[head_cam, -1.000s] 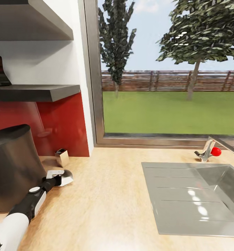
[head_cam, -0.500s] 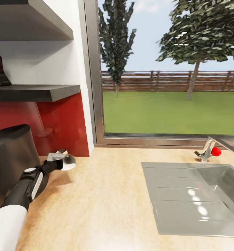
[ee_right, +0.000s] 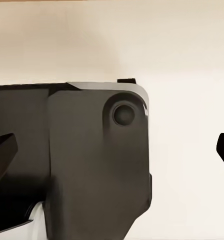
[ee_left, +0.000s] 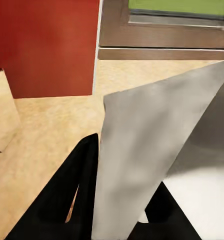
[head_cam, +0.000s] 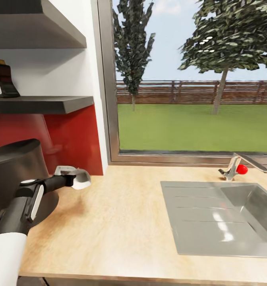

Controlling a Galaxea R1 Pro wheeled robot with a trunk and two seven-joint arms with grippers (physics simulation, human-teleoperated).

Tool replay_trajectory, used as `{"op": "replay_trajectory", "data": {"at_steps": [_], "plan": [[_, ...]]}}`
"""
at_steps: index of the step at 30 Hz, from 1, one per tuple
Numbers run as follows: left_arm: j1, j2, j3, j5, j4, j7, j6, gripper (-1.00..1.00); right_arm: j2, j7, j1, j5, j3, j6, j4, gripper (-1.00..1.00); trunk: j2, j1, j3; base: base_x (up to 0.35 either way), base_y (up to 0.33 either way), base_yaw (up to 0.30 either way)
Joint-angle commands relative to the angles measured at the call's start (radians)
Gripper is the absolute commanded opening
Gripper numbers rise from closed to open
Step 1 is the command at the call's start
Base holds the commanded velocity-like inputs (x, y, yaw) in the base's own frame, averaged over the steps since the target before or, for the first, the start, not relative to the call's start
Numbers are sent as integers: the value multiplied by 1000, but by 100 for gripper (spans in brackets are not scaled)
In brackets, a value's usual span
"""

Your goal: Set up a coffee station on the kitchen countertop: keep the coffee maker on the countertop, move the bottle of coffee from the kitchen shelf to the counter next to the coffee maker, place a paper coffee filter on top of the coffee maker, put the saucer next to the coffee maker with the coffee cup on the saucer, and place the electric kettle next to the coffee maker.

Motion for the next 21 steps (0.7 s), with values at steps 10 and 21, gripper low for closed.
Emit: {"op": "replay_trajectory", "data": {"at_steps": [10, 21], "plan": [[1, 2, -52, -11, -27, -12, 4, -100, 0, 1, 0, 0, -4, -4, 0, 100, -2, 0, -2, -339, 0, 0], [-1, 1, -53, -11, -27, -12, 4, -100, 0, 1, 0, 0, -4, -4, 0, 100, -2, 0, -2, -339, 0, 111]]}}
